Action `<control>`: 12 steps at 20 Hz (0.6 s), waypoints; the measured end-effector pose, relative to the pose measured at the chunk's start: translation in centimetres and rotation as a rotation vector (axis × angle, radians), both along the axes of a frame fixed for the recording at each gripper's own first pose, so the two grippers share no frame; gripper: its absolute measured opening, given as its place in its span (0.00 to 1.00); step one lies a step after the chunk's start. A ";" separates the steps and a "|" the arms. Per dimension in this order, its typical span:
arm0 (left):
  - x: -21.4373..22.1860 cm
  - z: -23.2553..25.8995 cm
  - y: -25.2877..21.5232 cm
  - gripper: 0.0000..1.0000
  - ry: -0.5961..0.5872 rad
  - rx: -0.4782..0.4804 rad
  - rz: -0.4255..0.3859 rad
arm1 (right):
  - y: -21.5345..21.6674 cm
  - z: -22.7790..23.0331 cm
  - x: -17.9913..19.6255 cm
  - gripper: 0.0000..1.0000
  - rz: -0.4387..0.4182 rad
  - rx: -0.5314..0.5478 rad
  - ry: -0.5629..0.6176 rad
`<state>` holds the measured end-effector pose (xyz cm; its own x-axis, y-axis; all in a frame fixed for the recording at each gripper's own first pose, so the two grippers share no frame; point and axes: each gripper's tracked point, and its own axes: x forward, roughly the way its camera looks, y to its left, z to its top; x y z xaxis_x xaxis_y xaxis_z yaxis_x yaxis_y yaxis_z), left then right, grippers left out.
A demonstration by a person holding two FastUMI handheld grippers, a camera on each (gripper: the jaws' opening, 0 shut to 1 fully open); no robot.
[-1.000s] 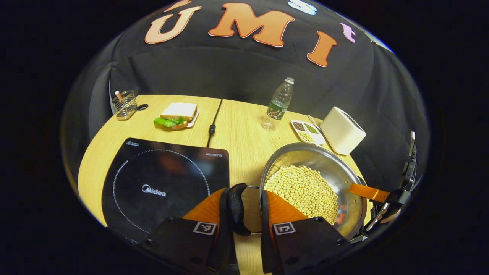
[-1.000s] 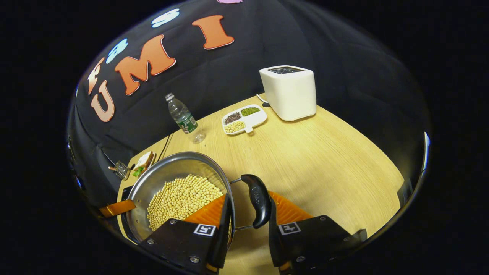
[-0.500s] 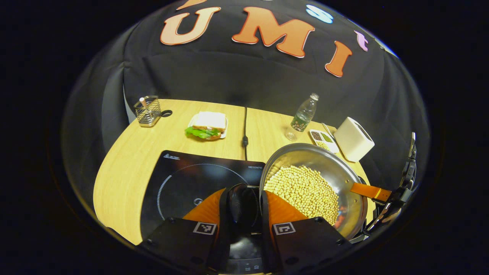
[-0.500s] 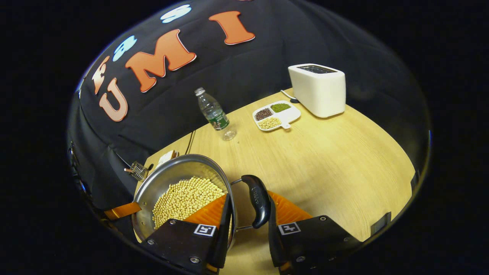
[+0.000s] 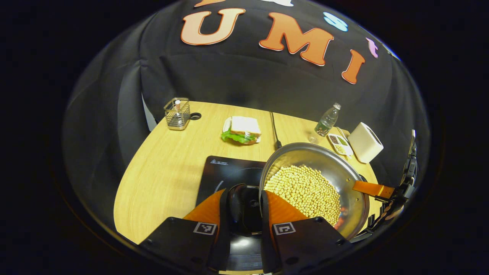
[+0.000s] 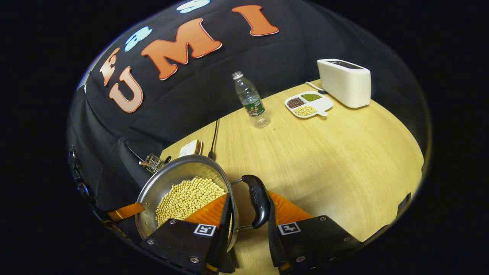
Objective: First push the handle of the pot to place it horizontally, then grasp the pot with both hands and set it on the induction cooktop.
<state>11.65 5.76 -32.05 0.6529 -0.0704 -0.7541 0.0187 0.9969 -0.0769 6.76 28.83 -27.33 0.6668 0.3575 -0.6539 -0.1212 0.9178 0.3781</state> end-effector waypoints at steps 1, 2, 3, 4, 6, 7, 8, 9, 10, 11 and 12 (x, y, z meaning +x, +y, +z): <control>-0.1 0.1 1.1 0.40 0.001 0.000 0.005 | 0.9 0.0 -0.4 0.45 0.004 0.002 0.002; -0.1 0.3 2.1 0.40 0.003 0.005 0.005 | 1.7 0.0 -0.6 0.45 0.007 0.002 0.000; -0.2 0.4 3.0 0.40 0.001 0.010 0.004 | 2.6 -0.1 -0.9 0.49 0.009 0.004 0.002; -0.1 0.6 3.9 0.40 0.000 0.015 0.005 | 3.1 -0.4 -1.1 0.45 0.012 0.006 0.004; -0.2 0.6 5.5 0.40 0.004 0.016 0.012 | 4.7 -0.5 -1.8 0.45 0.013 0.008 0.010; -0.2 0.4 6.3 0.40 0.007 0.015 0.016 | 5.4 -0.5 -2.3 0.45 0.013 0.008 0.012; -0.3 0.4 6.9 0.40 0.008 0.016 0.020 | 6.0 -0.6 -2.5 0.45 0.014 0.010 0.021; -0.4 0.4 7.7 0.40 0.009 0.017 0.021 | 6.5 -0.8 -2.9 0.45 0.015 0.016 0.032; -0.5 0.4 8.3 0.40 0.010 0.014 0.024 | 7.1 -0.8 -3.0 0.45 0.016 0.020 0.037; -0.5 0.2 8.6 0.40 0.011 0.008 0.027 | 7.4 -1.0 -3.1 0.45 0.020 0.017 0.037; -0.5 -0.1 9.0 0.39 0.016 0.001 0.030 | 7.6 -1.1 -3.1 0.45 0.023 0.011 0.036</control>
<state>11.16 14.79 -32.15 0.6424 -0.0501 -0.7648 -0.0120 0.9971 -0.0755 3.66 36.46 -28.44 0.6349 0.3796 -0.6729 -0.1282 0.9107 0.3928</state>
